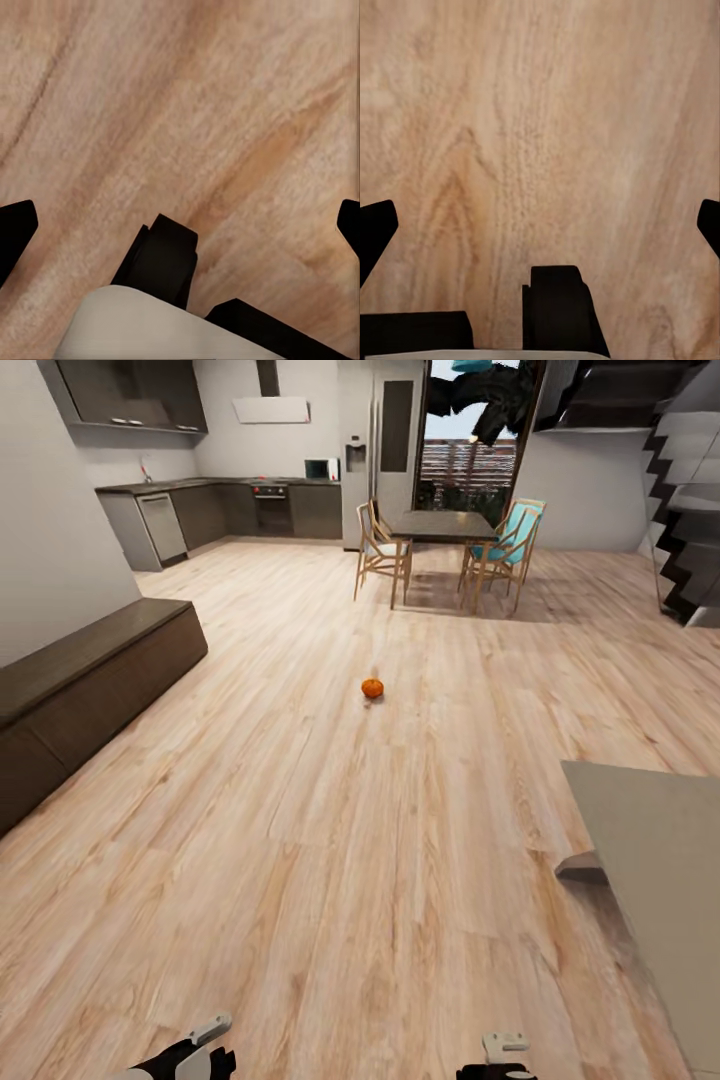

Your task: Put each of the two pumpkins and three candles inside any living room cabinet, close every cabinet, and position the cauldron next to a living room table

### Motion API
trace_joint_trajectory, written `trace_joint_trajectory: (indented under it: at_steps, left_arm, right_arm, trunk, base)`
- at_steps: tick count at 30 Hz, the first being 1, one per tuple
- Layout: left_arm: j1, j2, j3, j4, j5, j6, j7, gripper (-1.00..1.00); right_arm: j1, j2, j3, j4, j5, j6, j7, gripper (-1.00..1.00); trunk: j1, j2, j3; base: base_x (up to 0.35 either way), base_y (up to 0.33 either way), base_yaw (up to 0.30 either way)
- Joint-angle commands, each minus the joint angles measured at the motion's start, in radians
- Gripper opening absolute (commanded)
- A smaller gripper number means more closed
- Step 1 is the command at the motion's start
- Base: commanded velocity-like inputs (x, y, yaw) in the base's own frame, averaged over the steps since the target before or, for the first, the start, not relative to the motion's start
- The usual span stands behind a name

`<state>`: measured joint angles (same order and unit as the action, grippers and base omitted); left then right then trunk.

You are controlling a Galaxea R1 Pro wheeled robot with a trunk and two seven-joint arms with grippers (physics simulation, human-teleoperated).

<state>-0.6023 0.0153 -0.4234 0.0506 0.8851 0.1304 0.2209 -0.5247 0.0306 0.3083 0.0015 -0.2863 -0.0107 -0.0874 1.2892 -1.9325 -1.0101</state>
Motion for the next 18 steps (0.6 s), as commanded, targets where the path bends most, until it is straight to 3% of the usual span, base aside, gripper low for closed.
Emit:
trace_joint_trajectory:
  at_steps: [1,6,18]
  left_arm:
    - [0.0,0.0,0.0,0.0,0.0,0.0,0.0,1.0]
    - [0.0,0.0,0.0,0.0,0.0,0.0,0.0,1.0]
    - [0.0,0.0,0.0,0.0,0.0,0.0,0.0,1.0]
  right_arm:
    - [0.0,0.0,0.0,0.0,0.0,0.0,0.0,1.0]
    - [0.0,0.0,0.0,0.0,-0.001,0.0,0.0,1.0]
    - [0.0,0.0,0.0,0.0,0.0,0.0,0.0,1.0]
  trunk:
    - [0.0,0.0,0.001]
    - [0.0,0.0,0.007]
    - [0.0,0.0,0.02]
  base:
    - [0.199,0.0,0.226]
    - [0.131,0.0,0.226]
    - [0.006,0.0,0.225]
